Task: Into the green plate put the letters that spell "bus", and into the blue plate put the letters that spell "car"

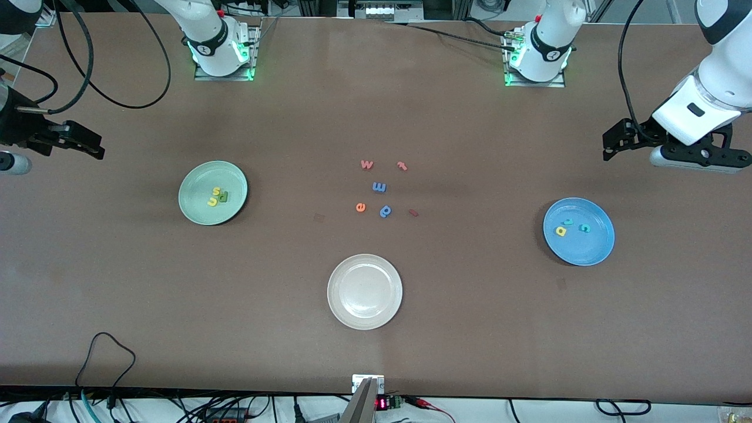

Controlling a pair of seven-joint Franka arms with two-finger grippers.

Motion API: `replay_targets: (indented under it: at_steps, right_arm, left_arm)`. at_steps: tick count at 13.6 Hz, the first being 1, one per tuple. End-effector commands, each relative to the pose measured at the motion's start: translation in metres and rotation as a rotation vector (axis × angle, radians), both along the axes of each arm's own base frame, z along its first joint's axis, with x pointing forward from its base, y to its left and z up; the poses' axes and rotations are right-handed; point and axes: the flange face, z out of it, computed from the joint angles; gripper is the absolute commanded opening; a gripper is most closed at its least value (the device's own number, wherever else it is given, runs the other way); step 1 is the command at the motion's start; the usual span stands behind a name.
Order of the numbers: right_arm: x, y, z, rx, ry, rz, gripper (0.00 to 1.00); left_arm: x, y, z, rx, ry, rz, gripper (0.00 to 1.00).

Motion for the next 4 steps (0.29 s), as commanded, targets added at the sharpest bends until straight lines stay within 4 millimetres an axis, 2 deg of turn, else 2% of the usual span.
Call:
replay_targets:
  at_steps: [1,4]
  right_arm:
    - [-0.0006,0.0003,0.0028,0.007,0.004,0.036,1.0]
    - [-0.0007,-0.0006,0.0014,0.007,0.007,0.033,1.0]
  left_arm:
    - [-0.0061,-0.0047,0.0069,-0.006,0.005,-0.01,1.0]
    - [-0.0067,-0.0054,0.0102,-0.004,0.008,-0.009,1.0]
